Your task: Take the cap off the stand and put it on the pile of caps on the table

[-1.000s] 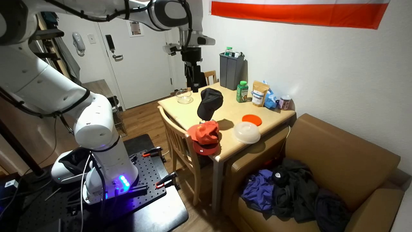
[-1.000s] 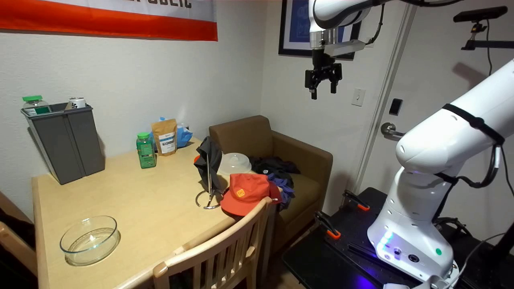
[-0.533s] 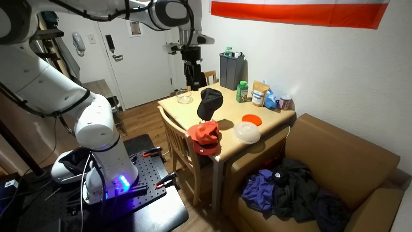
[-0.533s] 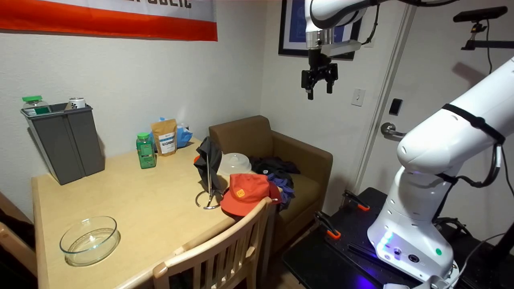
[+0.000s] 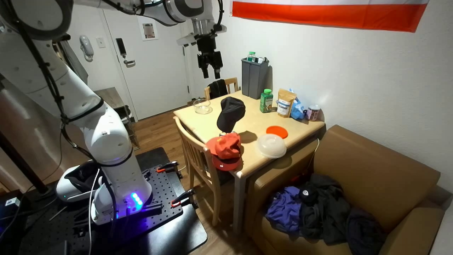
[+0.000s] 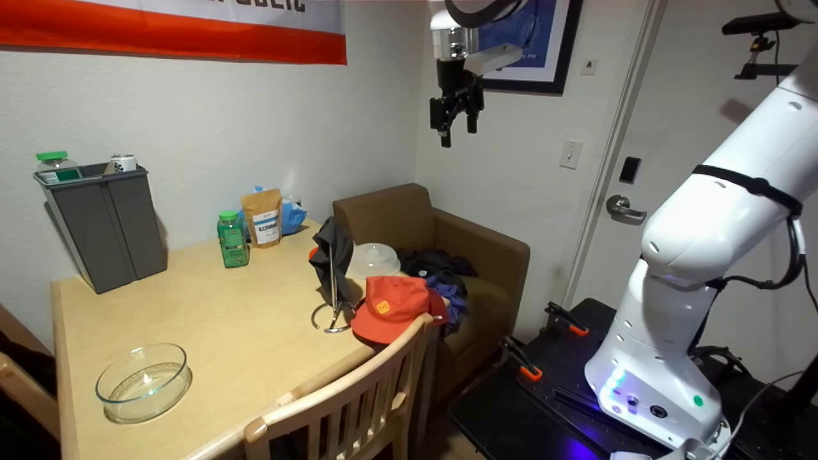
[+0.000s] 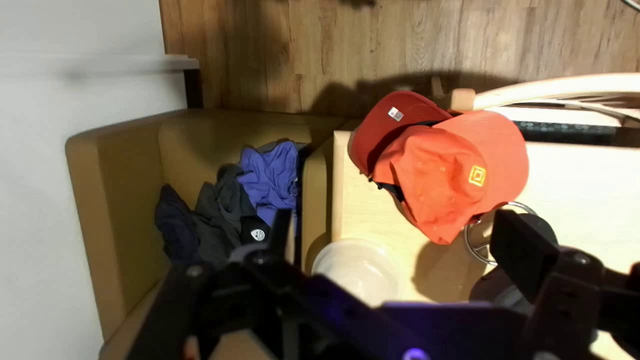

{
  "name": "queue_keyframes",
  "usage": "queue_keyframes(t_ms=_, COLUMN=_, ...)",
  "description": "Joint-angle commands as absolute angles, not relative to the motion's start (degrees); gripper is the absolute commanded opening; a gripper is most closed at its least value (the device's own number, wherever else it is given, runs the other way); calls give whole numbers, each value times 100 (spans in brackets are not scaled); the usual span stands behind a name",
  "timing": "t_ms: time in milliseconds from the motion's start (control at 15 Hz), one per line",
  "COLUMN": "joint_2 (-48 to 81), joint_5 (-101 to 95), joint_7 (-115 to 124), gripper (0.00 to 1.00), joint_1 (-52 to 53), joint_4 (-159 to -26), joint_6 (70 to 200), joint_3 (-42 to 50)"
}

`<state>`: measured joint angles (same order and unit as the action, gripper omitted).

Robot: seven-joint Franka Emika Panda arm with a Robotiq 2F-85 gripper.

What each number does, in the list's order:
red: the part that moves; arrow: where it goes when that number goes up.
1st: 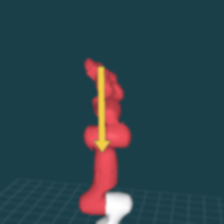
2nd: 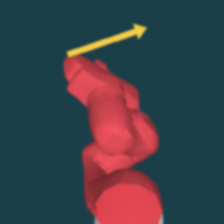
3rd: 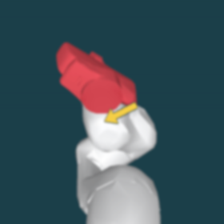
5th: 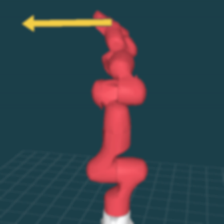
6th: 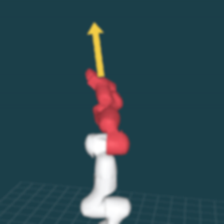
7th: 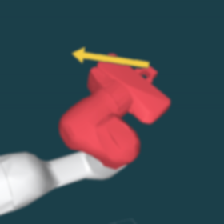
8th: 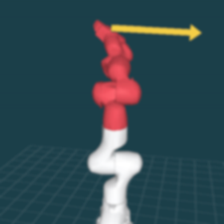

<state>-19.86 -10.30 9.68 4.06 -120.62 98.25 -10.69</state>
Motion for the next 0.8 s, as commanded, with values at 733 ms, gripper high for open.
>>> queue_keyframes(t_ms=733, joint_2=-230, joint_5=-681, joint_7=1098, gripper=100, joint_1=890, joint_4=-10897, joint_6=10003, joint_3=-1348)
